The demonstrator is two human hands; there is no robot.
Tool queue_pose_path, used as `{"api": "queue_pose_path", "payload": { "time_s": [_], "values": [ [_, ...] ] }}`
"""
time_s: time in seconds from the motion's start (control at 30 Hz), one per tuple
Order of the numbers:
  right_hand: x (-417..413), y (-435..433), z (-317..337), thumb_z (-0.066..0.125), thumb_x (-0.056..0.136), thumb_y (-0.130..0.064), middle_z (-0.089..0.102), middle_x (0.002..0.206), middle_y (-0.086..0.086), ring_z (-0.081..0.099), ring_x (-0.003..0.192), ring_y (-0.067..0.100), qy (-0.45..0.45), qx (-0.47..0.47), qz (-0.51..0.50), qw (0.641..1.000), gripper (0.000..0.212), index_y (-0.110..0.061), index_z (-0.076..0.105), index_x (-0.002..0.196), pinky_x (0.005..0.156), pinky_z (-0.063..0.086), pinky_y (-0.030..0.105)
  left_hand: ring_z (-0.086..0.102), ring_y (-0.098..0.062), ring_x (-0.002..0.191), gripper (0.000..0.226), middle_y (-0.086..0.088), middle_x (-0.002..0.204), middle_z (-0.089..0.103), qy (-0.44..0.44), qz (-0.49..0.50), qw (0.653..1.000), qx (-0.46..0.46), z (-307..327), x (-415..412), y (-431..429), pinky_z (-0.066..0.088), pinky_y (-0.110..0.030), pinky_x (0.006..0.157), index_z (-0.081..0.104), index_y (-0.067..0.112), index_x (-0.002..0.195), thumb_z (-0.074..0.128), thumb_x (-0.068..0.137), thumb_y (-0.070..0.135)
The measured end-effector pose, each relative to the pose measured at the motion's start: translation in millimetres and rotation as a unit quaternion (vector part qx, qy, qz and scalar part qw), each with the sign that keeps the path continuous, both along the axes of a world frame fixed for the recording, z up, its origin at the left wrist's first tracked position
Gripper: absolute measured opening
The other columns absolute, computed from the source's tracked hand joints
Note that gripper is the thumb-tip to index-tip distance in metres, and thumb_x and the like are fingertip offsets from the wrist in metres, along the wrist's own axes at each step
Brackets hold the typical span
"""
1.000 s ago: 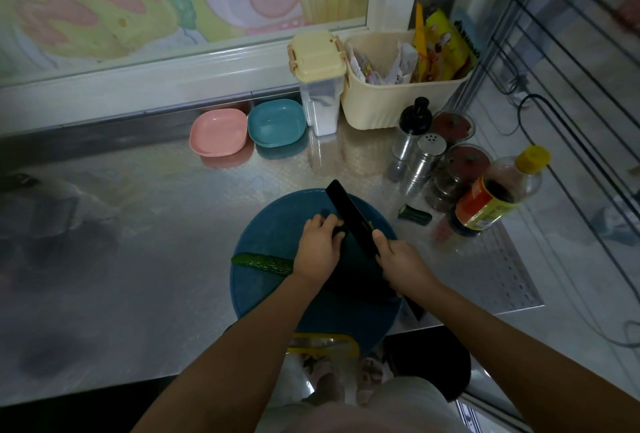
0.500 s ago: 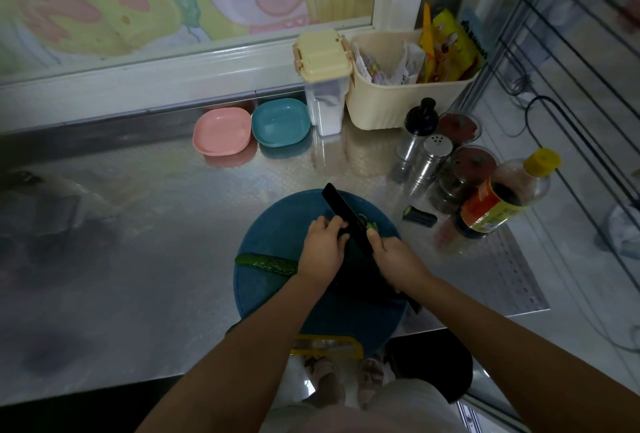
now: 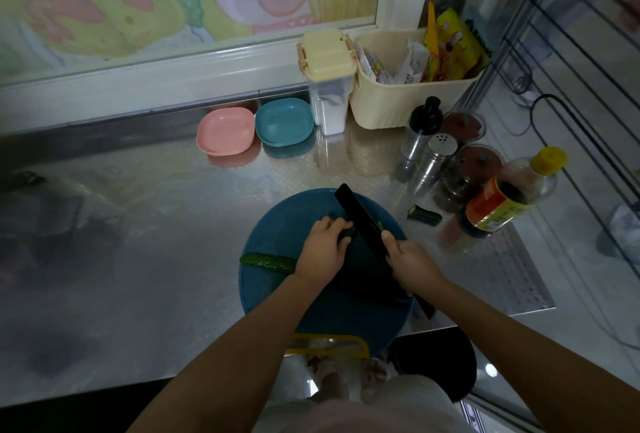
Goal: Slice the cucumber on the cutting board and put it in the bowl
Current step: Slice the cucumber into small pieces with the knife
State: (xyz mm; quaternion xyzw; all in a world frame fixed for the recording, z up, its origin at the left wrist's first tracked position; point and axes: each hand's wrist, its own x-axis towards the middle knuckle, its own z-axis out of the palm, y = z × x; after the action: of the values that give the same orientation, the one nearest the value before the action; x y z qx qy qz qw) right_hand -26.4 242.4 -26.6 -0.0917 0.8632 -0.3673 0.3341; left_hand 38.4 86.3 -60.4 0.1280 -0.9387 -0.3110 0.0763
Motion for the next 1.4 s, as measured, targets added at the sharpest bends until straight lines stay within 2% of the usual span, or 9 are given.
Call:
{"api": "queue_pose_path", "payload": {
  "time_s": [0.47,0.8,1.07,1.1,1.17,1.2,1.27,1.33,1.4],
  "values": [
    [7,-3,9,0.031,0.099,-0.047,0.04,0.049,0.004,0.036,0.033,0.011,-0.031,-0.043,-0.047,0.997,0.058,-0.014,0.039,0.053,0.043,0.03,0.024,0.05,-0.028,0.091,0.022,-0.014,0.098,0.056,0.007,0.005,1.0,-0.001,1,1,2,0.045,-0.038,0.074,0.06,0.006,0.109,0.059,0.087,0.006],
    [4,-15,10,0.028,0.1,-0.046,0.046,0.055,0.008,0.044,0.05,0.021,-0.009,-0.001,-0.017,1.0,0.06,-0.012,0.042,0.053,0.054,0.033,0.028,0.051,-0.031,0.088,0.022,-0.017,0.095,0.054,0.01,0.007,1.0,-0.005,-1,1,0,0.045,-0.038,0.071,0.061,0.005,0.105,0.062,0.084,0.004],
    [8,-29,8,0.024,0.102,-0.04,0.046,0.056,0.002,0.046,0.055,0.02,0.028,0.038,0.009,0.999,0.051,-0.021,0.042,0.058,0.055,0.039,0.031,0.051,-0.03,0.086,0.023,-0.017,0.093,0.054,0.022,-0.006,1.0,-0.004,-1,2,1,0.045,-0.035,0.068,0.061,0.004,0.106,0.062,0.083,0.002],
    [8,-28,10,0.024,0.102,-0.039,0.048,0.058,0.002,0.046,0.055,0.018,0.023,0.046,0.001,0.999,0.053,-0.016,0.048,0.061,0.054,0.037,0.029,0.051,-0.029,0.086,0.023,-0.016,0.092,0.053,0.024,-0.008,1.0,-0.005,-1,3,1,0.044,-0.034,0.067,0.061,0.004,0.106,0.062,0.083,0.002],
    [10,-29,11,0.022,0.103,-0.032,0.054,0.068,0.003,0.044,0.056,0.014,0.002,0.06,-0.02,0.998,0.043,-0.01,0.056,0.091,0.048,0.031,0.018,0.05,-0.028,0.087,0.024,-0.016,0.093,0.053,0.025,-0.009,1.0,-0.003,-1,3,0,0.043,-0.033,0.068,0.06,0.005,0.108,0.06,0.085,0.003],
    [9,-28,10,0.021,0.103,-0.027,0.055,0.073,0.003,0.042,0.057,0.013,-0.012,0.067,-0.028,0.997,0.038,-0.007,0.053,0.111,0.048,0.031,0.018,0.049,-0.028,0.089,0.024,-0.016,0.095,0.052,0.023,-0.009,1.0,0.0,-1,3,0,0.042,-0.032,0.07,0.059,0.006,0.11,0.059,0.086,0.005],
    [11,-24,6,0.023,0.103,-0.025,0.053,0.074,0.002,0.04,0.056,0.012,-0.023,0.074,-0.032,0.996,0.038,-0.003,0.045,0.125,0.045,0.027,0.02,0.047,-0.026,0.093,0.024,-0.015,0.099,0.052,0.015,-0.008,1.0,0.008,0,1,-1,0.04,-0.031,0.073,0.058,0.007,0.113,0.055,0.089,0.008],
    [12,-19,0,0.024,0.101,-0.04,0.052,0.07,0.005,0.041,0.054,0.014,-0.017,0.071,-0.023,0.997,0.044,-0.008,0.054,0.101,0.049,0.028,0.02,0.046,-0.026,0.096,0.023,-0.015,0.101,0.051,0.009,-0.011,1.0,0.014,1,1,-2,0.039,-0.031,0.075,0.057,0.007,0.113,0.054,0.09,0.009],
    [16,-19,-1,0.023,0.098,-0.05,0.047,0.06,0.003,0.041,0.05,0.013,-0.017,0.041,-0.043,0.998,0.05,-0.015,0.049,0.073,0.05,0.033,0.027,0.046,-0.027,0.097,0.023,-0.016,0.102,0.051,0.007,-0.014,1.0,0.012,1,2,-4,0.04,-0.032,0.076,0.057,0.007,0.113,0.053,0.091,0.009]
  ]
}}
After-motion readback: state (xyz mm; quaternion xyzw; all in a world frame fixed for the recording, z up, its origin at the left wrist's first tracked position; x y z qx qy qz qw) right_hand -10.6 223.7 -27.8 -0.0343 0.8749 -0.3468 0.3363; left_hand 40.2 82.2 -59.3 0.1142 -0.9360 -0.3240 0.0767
